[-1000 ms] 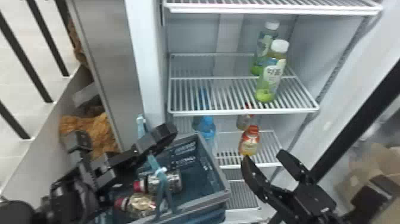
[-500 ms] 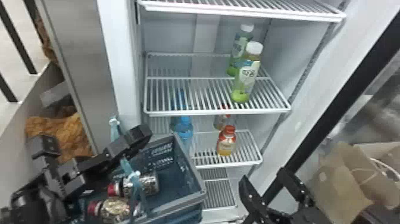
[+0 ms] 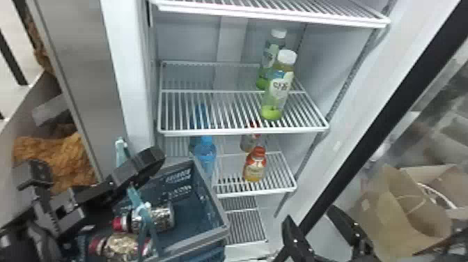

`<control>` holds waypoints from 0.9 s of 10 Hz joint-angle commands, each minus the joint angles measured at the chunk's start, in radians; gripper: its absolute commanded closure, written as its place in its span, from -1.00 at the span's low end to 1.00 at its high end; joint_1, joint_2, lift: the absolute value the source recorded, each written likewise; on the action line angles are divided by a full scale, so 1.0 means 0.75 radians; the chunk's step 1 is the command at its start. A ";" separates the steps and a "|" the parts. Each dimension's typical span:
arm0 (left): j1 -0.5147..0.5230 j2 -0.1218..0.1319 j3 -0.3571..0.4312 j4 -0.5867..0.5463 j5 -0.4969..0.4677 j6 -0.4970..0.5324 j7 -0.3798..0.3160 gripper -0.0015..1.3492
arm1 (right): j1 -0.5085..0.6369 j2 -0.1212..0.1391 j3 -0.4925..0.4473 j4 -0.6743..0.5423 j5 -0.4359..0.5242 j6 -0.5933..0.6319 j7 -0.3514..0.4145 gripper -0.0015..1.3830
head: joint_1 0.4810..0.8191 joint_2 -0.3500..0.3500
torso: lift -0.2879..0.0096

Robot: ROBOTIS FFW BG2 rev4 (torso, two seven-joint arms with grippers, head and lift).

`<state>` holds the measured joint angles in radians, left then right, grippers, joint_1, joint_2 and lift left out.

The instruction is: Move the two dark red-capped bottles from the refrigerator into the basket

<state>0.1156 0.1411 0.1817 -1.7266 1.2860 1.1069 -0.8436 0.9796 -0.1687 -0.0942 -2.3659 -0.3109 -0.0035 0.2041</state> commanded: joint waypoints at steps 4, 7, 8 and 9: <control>-0.004 -0.002 0.002 0.000 0.000 0.000 0.000 0.78 | 0.009 0.000 -0.005 0.005 -0.003 -0.005 0.010 -0.81 | 0.27 -0.60 | 0.71; -0.004 -0.002 0.002 0.000 0.003 0.000 0.000 0.78 | 0.006 0.002 -0.002 0.008 -0.011 0.005 0.010 -0.81 | 0.27 -0.60 | 0.71; -0.004 -0.002 0.002 0.000 0.003 0.000 0.000 0.78 | 0.006 0.002 -0.002 0.011 -0.019 0.014 0.010 -0.81 | 0.27 -0.60 | 0.71; -0.004 -0.002 0.005 0.000 0.003 0.000 0.000 0.78 | 0.003 0.002 -0.002 0.015 -0.021 0.014 0.010 -0.81 | 0.27 -0.60 | 0.71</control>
<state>0.1128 0.1396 0.1836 -1.7266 1.2882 1.1068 -0.8436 0.9830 -0.1671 -0.0958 -2.3563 -0.3254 0.0063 0.2116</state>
